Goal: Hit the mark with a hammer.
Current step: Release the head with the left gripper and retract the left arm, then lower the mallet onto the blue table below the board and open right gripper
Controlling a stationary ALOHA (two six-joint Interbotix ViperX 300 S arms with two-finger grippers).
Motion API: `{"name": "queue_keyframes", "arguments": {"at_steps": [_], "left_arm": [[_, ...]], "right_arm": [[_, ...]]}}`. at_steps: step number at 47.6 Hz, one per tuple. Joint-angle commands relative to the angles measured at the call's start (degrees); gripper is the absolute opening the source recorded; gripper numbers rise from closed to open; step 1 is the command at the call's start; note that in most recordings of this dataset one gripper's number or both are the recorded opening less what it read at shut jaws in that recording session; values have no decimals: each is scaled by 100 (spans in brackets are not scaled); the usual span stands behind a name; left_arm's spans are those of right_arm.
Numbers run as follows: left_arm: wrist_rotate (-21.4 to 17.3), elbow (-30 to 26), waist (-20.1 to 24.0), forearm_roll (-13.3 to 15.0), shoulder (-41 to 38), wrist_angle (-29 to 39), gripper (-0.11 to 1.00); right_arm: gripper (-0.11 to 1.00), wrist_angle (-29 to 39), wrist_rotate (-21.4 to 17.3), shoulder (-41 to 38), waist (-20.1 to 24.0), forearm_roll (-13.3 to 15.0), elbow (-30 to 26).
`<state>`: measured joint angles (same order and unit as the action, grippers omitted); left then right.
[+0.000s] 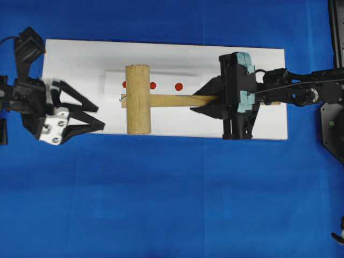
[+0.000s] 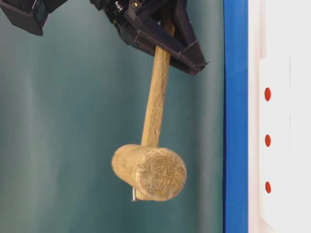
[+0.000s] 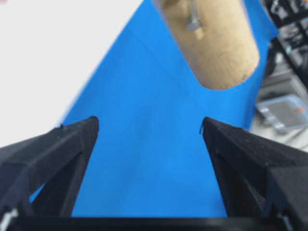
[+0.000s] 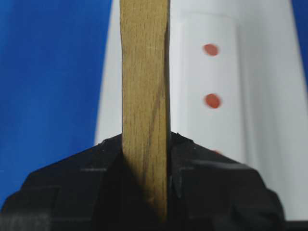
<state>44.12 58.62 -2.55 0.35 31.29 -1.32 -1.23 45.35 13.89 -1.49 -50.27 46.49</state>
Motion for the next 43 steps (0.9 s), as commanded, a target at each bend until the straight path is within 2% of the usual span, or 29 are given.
{"name": "queue_keyframes", "arguments": {"at_steps": [1,10,13,17,22,25,32,43], "left_arm": [[-721,35,97,-18,185,-26,84],[-2892,272,114,-18,606,-62,82],[-3472,343,149,0,729,-114,82],[-3946,457,255,0,914,-229,82],[-4271,642,422,0,1187,-387,82],[-4342,712,492,0,1336,-422,82],[-4359,861,563,0,1644,-413,82],[-4271,958,571,26,1890,-396,82]], "right_arm": [[6,-9,-79,0,211,-141,-176],[6,-132,-396,-220,642,-396,-272],[6,-202,-501,-299,791,-492,-308],[6,-316,-624,-404,1002,-571,-360],[6,-536,-765,-589,1292,-686,-422],[6,-650,-800,-686,1441,-738,-475],[6,-756,-817,-914,1670,-817,-650],[6,-738,-817,-1310,1688,-984,-896]]}}
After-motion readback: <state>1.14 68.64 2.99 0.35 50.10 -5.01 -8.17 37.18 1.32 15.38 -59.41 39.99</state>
